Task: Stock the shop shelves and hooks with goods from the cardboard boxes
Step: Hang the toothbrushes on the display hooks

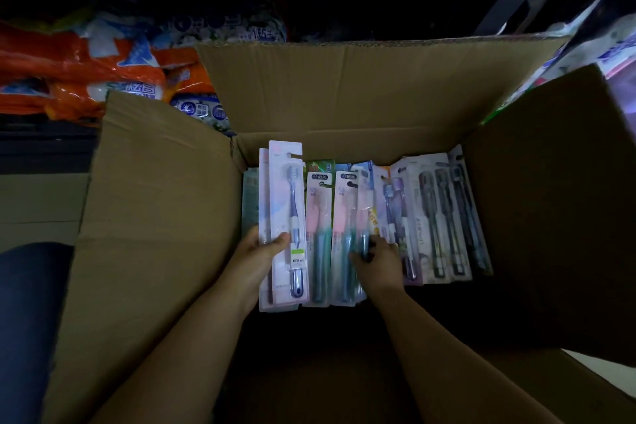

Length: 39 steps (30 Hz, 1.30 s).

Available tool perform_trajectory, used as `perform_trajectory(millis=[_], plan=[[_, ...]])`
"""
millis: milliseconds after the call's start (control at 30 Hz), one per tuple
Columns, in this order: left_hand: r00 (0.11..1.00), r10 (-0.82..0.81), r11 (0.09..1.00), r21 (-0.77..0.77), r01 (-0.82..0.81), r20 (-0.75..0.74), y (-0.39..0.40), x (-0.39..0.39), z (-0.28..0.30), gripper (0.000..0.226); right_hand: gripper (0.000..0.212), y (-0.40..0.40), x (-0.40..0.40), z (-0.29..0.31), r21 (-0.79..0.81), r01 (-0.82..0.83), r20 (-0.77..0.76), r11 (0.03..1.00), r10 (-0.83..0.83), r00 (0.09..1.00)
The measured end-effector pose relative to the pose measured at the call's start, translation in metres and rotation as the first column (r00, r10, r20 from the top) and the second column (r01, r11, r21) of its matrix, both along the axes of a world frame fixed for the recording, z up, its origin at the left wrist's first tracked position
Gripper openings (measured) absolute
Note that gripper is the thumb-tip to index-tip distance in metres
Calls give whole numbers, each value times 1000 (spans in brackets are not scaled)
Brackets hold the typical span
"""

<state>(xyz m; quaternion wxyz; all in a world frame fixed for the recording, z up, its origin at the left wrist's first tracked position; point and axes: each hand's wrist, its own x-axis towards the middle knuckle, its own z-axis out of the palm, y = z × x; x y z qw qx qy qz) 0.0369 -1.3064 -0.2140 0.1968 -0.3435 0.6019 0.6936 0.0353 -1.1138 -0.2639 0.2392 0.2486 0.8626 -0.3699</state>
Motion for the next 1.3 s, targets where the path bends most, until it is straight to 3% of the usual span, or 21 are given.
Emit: perform_trajectory(millis=[167,400,633,833,967,1100,1200,1267,1300], plan=[[1000,4,1000,-10,-4,25,1,-1,-2,19,42,-9,6,6,-135,13,-15,991,-15,1000],[1000,8,1000,-11,-7,16,0,0,-2,31,33,-3,6,4,-141,96,-66,985,-107,992],[1000,15,1000,20,-15,4,-1,-3,11,22,41,7,4,4,-50,206,-128,977,-211,969],[999,-21,999,42,22,-31,-20,-2,41,27,46,6,5,8,106,58,-150,993,-42,988],[993,-25,998,48,30,-116,-36,14,65,31,39,-9,0,22,-43,-12,-205,999,3,979],[989,-5,984,178,31,-146,-57,22,72,65,28,-31,-4,31,-169,-132,-192,977,99,976],[989,2,980,198,27,-145,-58,20,72,36,30,-42,-3,31,-187,-186,-127,965,164,978],[990,11,974,228,21,-141,-60,18,70,39,33,-49,-1,29,-177,-219,-67,960,211,975],[988,31,966,260,8,-148,-63,18,68,51,34,-53,0,28,-175,-238,-35,955,235,971]])
